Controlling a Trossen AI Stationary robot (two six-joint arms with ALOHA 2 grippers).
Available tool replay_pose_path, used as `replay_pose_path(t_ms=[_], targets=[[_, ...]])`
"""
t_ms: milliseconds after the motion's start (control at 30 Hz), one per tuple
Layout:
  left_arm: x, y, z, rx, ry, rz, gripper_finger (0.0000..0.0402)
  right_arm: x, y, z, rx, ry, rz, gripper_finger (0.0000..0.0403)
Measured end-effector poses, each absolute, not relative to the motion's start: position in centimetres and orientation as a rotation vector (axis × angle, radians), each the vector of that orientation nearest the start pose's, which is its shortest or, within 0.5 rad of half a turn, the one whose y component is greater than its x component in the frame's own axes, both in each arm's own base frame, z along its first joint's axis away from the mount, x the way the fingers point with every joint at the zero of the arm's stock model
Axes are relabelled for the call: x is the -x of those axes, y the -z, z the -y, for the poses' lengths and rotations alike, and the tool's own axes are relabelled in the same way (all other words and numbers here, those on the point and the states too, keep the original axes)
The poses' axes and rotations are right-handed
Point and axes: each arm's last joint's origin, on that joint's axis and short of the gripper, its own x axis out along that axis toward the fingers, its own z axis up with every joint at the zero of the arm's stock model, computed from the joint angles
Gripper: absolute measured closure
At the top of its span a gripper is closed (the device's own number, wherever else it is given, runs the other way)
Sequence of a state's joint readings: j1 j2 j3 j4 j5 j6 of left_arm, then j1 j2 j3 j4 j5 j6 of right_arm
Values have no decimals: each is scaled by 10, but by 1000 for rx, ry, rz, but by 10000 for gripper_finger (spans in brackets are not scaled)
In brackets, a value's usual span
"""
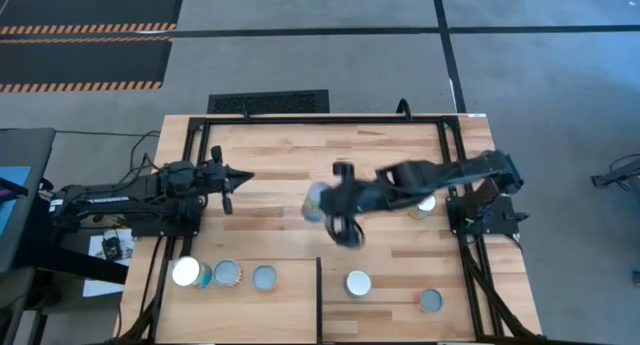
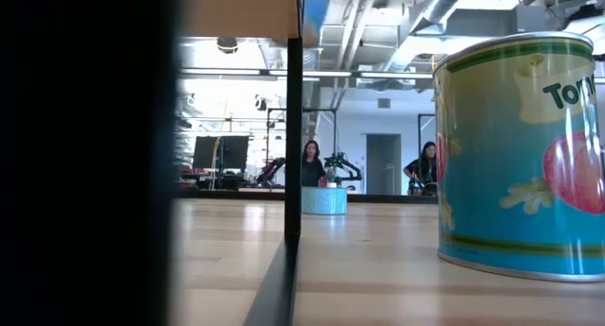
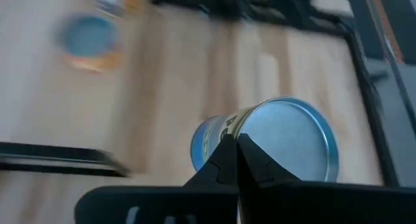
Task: Pick and place cans onto a shelf
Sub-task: Put the canned peas on the shelf
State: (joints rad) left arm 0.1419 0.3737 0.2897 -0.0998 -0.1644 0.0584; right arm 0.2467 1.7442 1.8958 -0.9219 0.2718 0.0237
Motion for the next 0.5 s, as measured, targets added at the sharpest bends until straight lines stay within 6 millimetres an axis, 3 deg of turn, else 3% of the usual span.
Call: replay_pose_path(t_ms=[100,267,500], targets=[[-116,-221,-21,-57,-303,-195,401,-362,-401,-114,179,-38,-668,398],[-116,-220,-22,-60,-331,-207,401,-373,-390,-160,205,-122,-680,398],[-116,-220,-22,-53,-333,-210,401,-390,-373,-194,233,-166,-706,397]])
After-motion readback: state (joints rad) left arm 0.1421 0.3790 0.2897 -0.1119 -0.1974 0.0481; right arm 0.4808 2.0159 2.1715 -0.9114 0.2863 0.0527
